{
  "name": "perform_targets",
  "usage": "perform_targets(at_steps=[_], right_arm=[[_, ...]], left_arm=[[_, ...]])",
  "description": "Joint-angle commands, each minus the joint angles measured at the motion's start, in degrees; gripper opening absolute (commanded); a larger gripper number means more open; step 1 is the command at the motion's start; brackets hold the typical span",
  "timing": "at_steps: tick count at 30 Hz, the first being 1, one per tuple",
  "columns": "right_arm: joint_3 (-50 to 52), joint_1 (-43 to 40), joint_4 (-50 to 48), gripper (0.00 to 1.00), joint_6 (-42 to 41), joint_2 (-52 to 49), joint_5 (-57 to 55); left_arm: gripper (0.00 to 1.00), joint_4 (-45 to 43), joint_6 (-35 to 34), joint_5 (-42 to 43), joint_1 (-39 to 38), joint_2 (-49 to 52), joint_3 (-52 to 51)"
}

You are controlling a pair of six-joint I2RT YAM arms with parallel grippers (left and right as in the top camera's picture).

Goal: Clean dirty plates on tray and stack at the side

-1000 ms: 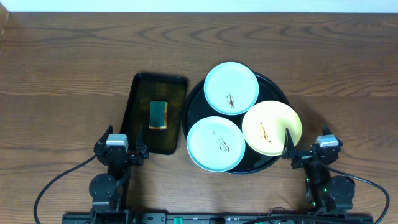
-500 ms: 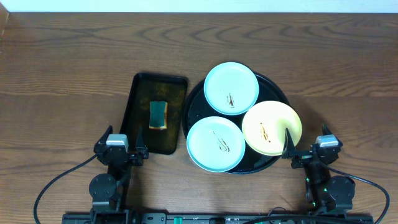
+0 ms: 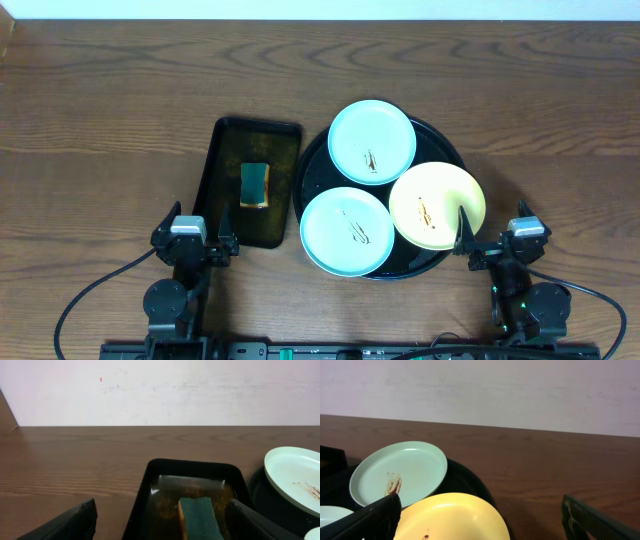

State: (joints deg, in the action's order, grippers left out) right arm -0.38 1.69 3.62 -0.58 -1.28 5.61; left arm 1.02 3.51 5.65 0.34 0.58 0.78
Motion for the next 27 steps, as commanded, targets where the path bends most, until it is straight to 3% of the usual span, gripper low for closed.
perform_targets(at_steps=[1, 15, 27], right_arm=[[0.07, 0.74, 0.22, 0.99, 0.63, -0.13, 0.28], [0.04, 0.74, 0.5, 0.99, 0.11, -0.13, -2.8], [-6.54, 0.74, 5.38, 0.99, -6.71, -8.87, -4.07]], left_arm=[[0.82, 2.4, 0.96, 1.18, 0.28, -0.35, -0.55], [0.82, 5.86, -1.46, 0.96, 0.28, 2.08, 1.62], [0.82, 20.57, -4.17, 1.33, 0.28, 21.55, 22.18]])
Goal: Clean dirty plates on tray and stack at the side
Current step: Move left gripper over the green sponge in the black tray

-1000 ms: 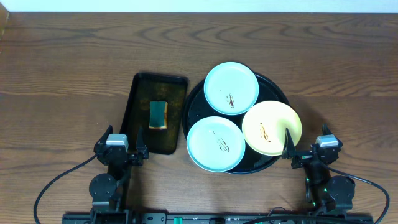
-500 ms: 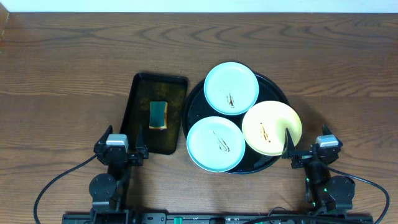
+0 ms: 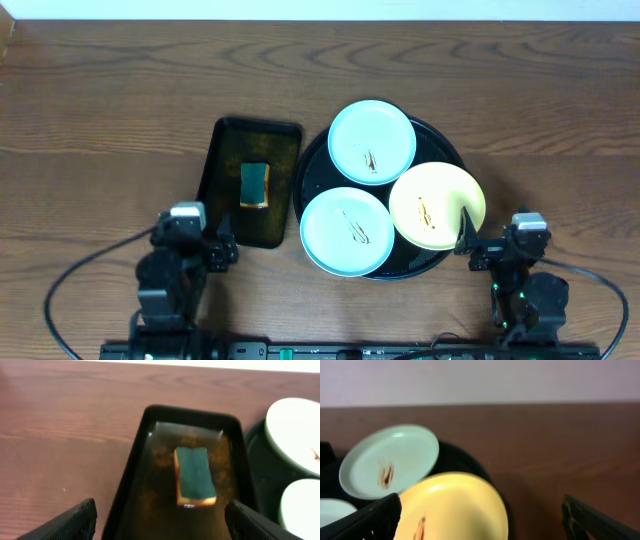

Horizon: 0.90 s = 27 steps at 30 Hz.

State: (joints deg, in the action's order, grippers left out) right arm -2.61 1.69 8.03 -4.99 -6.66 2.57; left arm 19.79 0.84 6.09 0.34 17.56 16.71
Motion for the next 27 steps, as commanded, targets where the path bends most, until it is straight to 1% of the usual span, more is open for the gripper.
perform_targets(at_steps=[1, 5, 8, 11, 15, 17, 20, 24, 26, 27], right_arm=[[-5.99, 0.74, 1.97, 0.99, -2.29, -5.57, -1.03], [-13.0, 0.74, 6.82, 0.99, -2.32, -14.84, -0.46], [-19.41, 0.74, 12.04, 0.99, -2.27, -22.93, 0.76], [-27.71, 0.74, 19.93, 0.99, -1.9, -33.86, 1.01], [-36.13, 0.74, 28.13, 0.99, 0.59, -45.38, 0.96], [-40.26, 0.74, 31.3, 0.99, 0.59, -51.01, 2.6], [-44.3, 0.74, 33.14, 0.99, 0.55, -57.33, 6.99], [-44.63, 0.74, 32.68, 0.99, 0.68, -59.43, 8.2], [-44.63, 0.61, 32.65, 0.99, 0.79, -59.47, 6.08], [-44.63, 0.55, 32.59, 0.99, 0.74, -59.45, 4.15]], left_arm=[[0.82, 3.37, -1.57, 0.9, 0.28, 7.02, 8.63], [0.82, 9.75, -1.55, 1.01, 0.28, 15.58, 16.44], [0.82, 16.44, -1.57, 1.03, 0.28, 22.34, 22.67], [0.82, 25.07, -1.6, 2.99, 0.28, 29.42, 30.34], [0.82, 31.65, -1.57, 4.46, 0.28, 34.36, 36.44], [0.82, 33.11, -1.6, 4.48, 0.28, 35.21, 37.51], [0.82, 33.29, -1.6, 4.5, 0.28, 35.17, 37.48], [0.82, 32.3, -1.6, 5.6, 0.28, 35.17, 37.48], [0.82, 30.67, -1.88, 5.64, 0.28, 35.17, 37.48], [0.82, 29.09, -3.1, 5.79, 0.28, 35.19, 37.48]])
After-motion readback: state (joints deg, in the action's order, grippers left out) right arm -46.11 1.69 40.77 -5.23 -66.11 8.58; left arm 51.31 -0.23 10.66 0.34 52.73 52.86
